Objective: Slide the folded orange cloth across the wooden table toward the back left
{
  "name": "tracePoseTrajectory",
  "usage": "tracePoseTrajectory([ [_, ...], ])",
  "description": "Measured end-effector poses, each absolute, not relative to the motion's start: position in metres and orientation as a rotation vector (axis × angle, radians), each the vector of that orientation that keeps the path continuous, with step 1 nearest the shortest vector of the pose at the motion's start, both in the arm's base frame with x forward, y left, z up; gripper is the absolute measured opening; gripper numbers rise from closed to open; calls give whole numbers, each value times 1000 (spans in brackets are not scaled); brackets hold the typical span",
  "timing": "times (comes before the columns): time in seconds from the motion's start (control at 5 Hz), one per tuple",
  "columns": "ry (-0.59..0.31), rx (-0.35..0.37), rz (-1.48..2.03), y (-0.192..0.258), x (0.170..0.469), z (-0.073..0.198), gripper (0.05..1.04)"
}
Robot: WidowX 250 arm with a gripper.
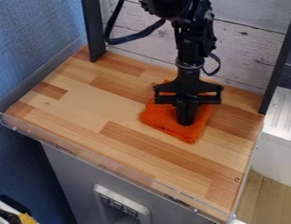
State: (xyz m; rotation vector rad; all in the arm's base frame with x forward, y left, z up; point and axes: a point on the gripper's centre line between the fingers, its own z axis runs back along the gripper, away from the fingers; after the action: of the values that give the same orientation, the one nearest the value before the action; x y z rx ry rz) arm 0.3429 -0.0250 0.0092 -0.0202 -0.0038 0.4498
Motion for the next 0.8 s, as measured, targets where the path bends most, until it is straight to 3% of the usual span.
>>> tracePoseTrajectory([
  [0.8,15,-3,151,61,380,12,59],
])
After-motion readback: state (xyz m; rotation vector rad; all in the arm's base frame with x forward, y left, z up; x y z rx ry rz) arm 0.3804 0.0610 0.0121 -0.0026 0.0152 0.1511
